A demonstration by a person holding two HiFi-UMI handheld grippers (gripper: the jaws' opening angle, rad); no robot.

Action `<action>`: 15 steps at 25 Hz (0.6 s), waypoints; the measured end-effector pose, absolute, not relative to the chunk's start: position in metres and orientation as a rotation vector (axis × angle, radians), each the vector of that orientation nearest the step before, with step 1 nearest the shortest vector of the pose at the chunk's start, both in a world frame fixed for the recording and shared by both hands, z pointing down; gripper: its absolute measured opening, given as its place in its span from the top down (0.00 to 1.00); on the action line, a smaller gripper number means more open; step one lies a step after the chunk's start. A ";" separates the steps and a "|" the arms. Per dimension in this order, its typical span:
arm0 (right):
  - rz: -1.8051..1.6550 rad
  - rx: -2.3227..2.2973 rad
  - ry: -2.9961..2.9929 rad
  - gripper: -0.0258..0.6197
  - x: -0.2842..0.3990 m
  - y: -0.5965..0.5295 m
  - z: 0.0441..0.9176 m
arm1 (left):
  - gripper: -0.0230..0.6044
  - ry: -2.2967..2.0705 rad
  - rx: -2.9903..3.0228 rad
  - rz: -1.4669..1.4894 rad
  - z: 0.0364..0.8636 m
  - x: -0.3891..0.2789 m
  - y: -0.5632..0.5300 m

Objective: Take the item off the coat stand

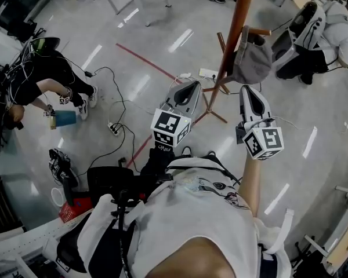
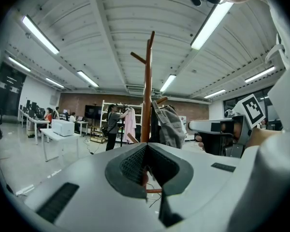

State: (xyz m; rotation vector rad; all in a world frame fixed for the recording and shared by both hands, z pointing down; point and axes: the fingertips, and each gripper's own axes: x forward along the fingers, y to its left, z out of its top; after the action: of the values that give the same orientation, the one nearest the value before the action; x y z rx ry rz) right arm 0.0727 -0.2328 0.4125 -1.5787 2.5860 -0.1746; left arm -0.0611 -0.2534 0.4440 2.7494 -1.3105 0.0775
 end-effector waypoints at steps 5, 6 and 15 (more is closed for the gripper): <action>-0.139 -1.579 2.577 0.95 0.088 -0.248 0.407 | 0.96 -1.349 2.727 0.072 0.448 -0.060 -0.268; -0.136 -1.584 2.573 0.95 0.092 -0.252 0.405 | 0.96 -1.356 2.725 0.071 0.447 -0.059 -0.271; -0.054 -1.629 2.505 0.95 0.120 -0.271 0.384 | 0.96 -1.403 2.730 0.073 0.440 -0.059 -0.291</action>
State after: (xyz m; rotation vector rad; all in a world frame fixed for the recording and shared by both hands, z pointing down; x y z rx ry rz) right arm 0.1204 -0.2715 0.3842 -1.6294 2.5048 -0.0542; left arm -0.0589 -0.2912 0.4396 2.7304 -1.4026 0.0729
